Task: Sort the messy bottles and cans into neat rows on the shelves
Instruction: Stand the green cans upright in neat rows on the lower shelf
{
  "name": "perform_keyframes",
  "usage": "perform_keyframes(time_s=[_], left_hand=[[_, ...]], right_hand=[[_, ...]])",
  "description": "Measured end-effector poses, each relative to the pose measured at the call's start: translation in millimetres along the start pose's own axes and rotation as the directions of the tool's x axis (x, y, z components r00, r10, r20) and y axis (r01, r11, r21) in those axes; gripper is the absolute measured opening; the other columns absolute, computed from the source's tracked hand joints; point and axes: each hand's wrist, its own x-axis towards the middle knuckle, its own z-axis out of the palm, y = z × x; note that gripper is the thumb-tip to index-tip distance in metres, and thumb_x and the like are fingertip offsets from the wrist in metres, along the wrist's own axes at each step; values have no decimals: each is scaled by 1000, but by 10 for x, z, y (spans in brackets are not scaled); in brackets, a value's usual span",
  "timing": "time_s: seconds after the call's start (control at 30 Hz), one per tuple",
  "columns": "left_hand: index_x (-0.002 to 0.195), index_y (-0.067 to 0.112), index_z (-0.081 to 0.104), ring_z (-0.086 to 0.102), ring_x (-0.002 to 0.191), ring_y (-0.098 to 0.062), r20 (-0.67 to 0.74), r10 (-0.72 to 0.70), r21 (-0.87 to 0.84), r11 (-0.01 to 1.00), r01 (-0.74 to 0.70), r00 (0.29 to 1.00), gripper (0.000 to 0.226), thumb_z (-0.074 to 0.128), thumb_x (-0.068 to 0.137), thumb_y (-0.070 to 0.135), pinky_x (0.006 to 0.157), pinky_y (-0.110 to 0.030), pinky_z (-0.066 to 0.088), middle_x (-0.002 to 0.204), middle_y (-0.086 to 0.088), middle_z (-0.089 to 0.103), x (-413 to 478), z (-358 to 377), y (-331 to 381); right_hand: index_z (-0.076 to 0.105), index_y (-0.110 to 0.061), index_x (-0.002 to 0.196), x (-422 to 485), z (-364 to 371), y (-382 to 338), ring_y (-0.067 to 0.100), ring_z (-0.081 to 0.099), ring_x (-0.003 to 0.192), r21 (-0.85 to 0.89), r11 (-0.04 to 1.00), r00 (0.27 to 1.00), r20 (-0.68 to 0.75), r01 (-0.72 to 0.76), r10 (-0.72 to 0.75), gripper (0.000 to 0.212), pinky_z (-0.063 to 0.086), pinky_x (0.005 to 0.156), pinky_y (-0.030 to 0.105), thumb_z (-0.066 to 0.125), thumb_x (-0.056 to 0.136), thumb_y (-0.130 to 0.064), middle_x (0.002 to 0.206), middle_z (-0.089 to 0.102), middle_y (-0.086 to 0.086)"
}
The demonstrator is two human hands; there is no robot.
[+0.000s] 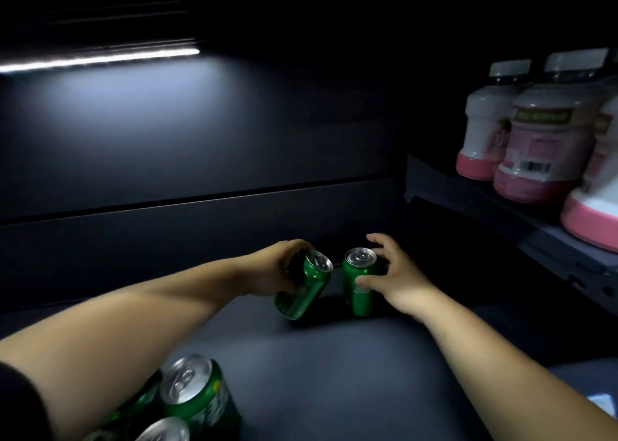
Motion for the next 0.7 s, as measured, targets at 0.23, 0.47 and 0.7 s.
perform_keyframes(time_s=[0.23,0.47,0.7], left_hand=[[132,29,43,59,113,-15,102,-62,4,998,62,993,75,83,71,13,94,-38,54,123,6,60,-528,-66,28],[129,16,46,61,107,-18,218,49,97,993,-71,975,71,84,70,3,88,-28,53,119,0,58,-996,-33,213],[122,27,54,59,96,-8,321,100,135,979,-150,942,67,61,71,-14,80,-27,53,110,5,63,-1430,73,386]], right_hand=[[50,-34,126,-418,146,-222,13,61,113,-3,997,984,158,82,-80,73,48,91,20,85,70,-1,117,62,-3],[54,-36,120,-1003,151,-362,22,67,105,89,992,972,210,89,-106,71,54,99,39,86,63,-8,115,66,3],[53,-35,120,-1572,285,-433,15,65,106,46,992,977,171,119,-125,71,52,95,24,84,71,5,116,65,2]])
